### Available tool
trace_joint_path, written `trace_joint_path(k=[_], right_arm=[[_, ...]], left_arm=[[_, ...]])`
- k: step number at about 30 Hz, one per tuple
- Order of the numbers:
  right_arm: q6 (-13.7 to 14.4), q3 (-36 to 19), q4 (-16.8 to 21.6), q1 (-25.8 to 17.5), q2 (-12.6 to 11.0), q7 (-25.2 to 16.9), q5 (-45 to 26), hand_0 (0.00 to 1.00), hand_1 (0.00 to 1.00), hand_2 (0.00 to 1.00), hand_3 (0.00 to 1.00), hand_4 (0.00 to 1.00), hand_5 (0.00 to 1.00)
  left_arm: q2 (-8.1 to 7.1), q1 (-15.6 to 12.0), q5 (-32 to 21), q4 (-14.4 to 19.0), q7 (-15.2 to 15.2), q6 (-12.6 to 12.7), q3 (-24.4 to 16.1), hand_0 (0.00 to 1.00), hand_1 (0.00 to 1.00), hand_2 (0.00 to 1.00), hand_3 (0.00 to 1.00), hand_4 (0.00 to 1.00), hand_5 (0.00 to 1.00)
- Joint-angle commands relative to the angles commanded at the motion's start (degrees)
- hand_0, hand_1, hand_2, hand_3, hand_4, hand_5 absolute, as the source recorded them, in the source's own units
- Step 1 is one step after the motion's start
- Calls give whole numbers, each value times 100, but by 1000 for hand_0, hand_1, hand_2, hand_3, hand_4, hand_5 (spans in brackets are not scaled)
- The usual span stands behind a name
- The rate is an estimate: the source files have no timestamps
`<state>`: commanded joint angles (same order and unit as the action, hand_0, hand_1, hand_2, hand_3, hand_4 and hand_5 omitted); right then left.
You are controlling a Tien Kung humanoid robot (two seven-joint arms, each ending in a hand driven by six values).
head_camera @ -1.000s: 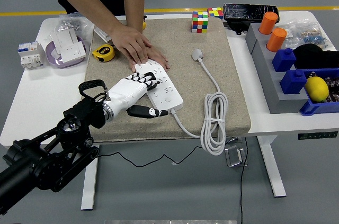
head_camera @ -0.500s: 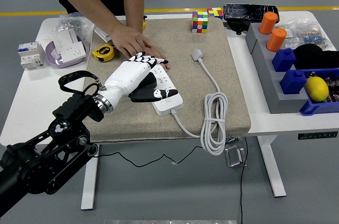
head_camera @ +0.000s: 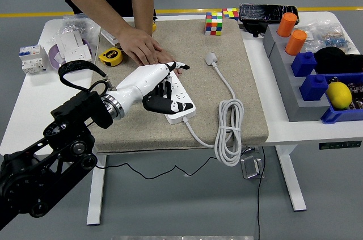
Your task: Pick up the plug,place it near the board,insert it into the board,press the button
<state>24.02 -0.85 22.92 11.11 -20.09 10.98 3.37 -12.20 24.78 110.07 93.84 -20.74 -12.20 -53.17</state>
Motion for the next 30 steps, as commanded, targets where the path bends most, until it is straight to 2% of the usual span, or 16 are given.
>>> trace_joint_path(k=[5, 6, 10, 15, 24, 30], right_arm=[[5, -5, 0, 41, -21, 1, 13, 998, 927, 856, 865, 998, 998], [4, -14, -2, 44, -23, 10, 28, 998, 928, 856, 862, 998, 998], [-2, -51, -6, 44, -27, 47, 95, 998, 928, 856, 862, 998, 998], [-6, -84, -1, 82, -25, 77, 177, 998, 928, 856, 861, 998, 998], [-9, -118, -5, 30, -29, 109, 232, 998, 927, 856, 860, 998, 998], [-10, -128, -5, 2, -23, 118, 259, 998, 928, 856, 860, 998, 998]], left_arm=[[29, 172, -146, -220, -466, -855, 202, 145, 63, 173, 893, 545, 212], [45, 214, -160, -281, -539, -992, 252, 130, 62, 167, 945, 462, 183], [124, 407, -272, -595, -604, -1177, 486, 130, 62, 167, 945, 462, 183], [246, 635, -234, -1140, -494, -1062, 751, 129, 64, 171, 960, 444, 195], [349, 687, 159, -1907, -222, -731, 873, 125, 65, 174, 962, 442, 182], [355, 659, 299, -2108, -116, -591, 890, 125, 66, 174, 960, 440, 176]])
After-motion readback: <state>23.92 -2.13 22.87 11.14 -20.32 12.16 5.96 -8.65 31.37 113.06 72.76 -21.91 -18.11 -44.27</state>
